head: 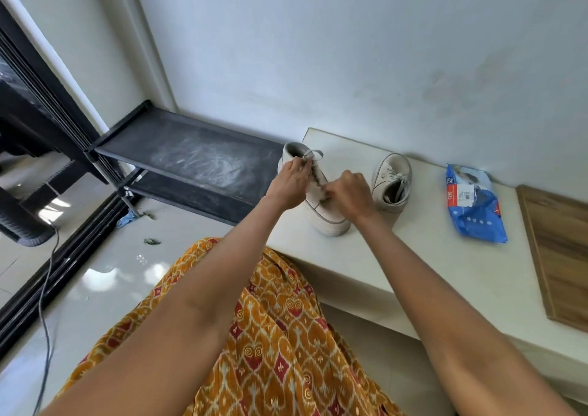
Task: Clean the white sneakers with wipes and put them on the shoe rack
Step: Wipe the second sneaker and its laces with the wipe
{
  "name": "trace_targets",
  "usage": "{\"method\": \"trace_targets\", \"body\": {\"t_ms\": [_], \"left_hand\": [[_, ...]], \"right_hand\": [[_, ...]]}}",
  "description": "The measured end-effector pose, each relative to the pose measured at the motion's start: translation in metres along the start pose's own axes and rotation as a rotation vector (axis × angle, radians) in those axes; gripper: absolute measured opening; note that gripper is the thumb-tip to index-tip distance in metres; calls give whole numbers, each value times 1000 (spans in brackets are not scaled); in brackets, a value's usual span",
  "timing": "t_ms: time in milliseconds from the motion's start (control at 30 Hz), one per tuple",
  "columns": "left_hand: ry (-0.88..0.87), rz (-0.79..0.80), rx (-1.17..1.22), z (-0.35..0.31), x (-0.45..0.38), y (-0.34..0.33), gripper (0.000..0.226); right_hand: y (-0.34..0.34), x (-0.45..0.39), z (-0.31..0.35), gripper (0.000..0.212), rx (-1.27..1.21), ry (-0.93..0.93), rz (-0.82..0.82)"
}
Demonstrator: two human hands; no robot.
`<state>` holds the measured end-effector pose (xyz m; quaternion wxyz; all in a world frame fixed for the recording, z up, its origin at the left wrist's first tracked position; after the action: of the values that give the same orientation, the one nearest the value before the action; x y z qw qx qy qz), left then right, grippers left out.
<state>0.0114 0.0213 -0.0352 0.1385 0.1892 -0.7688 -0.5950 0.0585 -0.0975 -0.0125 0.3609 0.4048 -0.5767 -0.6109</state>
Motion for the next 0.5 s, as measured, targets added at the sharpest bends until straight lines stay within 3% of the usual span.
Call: {"method": "trace_targets", "body": {"t_ms": [233,367,433,500], "left_hand": [[33,140,-112,4,-2,-5,71],[52,163,-81,3,-1,-6,72],[48,179,-56,2,0,-7,70],[37,194,-41,4,1,-10,69]], "right_hand": [[-20,24,-2,13,55,231,152],[-6,28,-21,25,-11,169,229],[2,20,-22,26,-41,104,143],[11,12,-15,26,-131,15,-69]]}}
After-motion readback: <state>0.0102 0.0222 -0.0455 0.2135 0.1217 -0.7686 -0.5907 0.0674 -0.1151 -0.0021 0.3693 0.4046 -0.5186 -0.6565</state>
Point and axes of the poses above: each hand's wrist, its own x-axis away from the middle knuckle, its own y-axis out of the back of the hand, z = x × y, the point moved 5 cm from there along -x, towards the middle knuckle, and after that the axes turned 13 degrees about y, right-handed, at the moved point
